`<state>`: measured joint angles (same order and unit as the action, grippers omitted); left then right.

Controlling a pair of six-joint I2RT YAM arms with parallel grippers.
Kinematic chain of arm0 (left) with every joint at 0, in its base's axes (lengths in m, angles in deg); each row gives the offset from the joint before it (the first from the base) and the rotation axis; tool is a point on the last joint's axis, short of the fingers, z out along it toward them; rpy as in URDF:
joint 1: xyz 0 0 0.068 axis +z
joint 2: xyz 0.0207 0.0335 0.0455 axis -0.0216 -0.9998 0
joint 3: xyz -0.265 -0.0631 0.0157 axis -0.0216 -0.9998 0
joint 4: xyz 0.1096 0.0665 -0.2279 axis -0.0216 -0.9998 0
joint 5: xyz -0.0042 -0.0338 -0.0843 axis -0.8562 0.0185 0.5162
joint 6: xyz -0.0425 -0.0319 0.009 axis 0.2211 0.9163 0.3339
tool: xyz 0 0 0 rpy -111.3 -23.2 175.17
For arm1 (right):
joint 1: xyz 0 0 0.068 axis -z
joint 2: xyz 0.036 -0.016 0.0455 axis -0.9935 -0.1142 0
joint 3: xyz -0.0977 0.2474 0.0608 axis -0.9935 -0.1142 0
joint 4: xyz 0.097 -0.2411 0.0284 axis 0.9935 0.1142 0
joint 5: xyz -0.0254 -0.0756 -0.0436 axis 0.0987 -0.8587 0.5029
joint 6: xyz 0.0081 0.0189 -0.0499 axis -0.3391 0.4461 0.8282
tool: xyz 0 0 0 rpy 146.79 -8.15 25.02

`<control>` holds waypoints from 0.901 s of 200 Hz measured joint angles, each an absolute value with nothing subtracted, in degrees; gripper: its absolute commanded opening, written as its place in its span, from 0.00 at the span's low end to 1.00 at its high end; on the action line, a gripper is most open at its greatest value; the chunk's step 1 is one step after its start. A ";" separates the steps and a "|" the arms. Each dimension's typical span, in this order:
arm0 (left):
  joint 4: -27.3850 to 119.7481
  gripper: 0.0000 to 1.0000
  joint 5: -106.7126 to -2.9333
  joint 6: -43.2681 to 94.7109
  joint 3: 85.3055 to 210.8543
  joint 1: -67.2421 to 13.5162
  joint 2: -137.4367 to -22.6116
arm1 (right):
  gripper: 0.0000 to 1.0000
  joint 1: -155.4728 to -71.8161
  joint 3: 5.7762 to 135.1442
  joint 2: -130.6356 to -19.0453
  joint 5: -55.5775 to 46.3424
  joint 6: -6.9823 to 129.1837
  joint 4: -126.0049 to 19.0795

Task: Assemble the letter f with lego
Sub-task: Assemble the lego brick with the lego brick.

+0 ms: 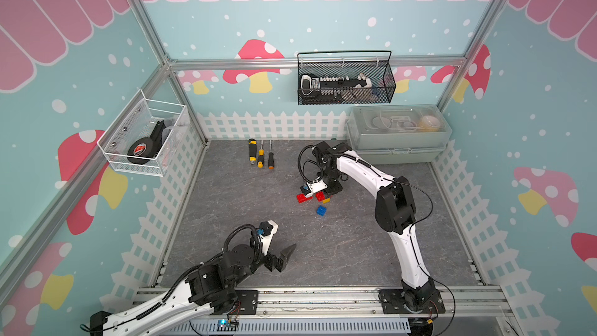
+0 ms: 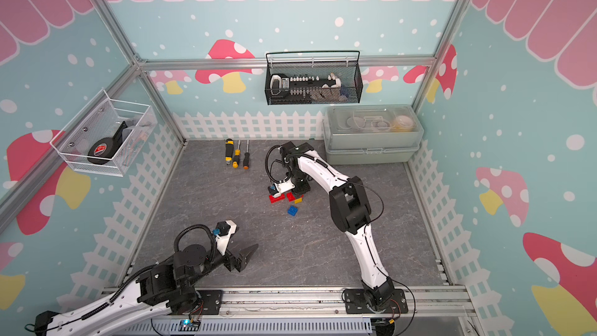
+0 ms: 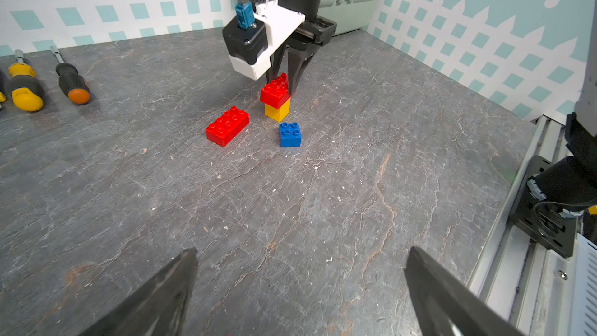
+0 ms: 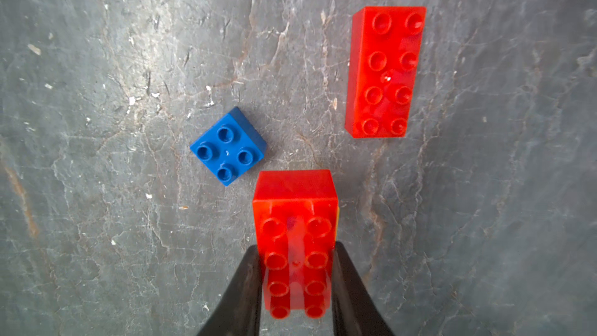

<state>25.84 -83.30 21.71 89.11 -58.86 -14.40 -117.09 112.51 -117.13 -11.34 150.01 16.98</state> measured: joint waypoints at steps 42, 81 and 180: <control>25.95 0.99 -83.30 21.71 89.11 -58.86 -14.40 | 0.20 -117.09 112.88 -117.22 -11.88 149.82 17.70; 26.25 0.99 -83.30 21.71 89.11 -58.86 -14.53 | 0.20 -117.09 113.98 -117.85 -12.67 149.79 17.97; 26.25 0.99 -83.32 21.71 89.11 -58.86 -14.66 | 0.19 -117.09 114.89 -118.20 -14.68 149.82 17.68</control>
<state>26.25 -83.32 21.71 89.11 -58.86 -14.66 -117.09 114.89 -118.20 -14.68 149.82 17.68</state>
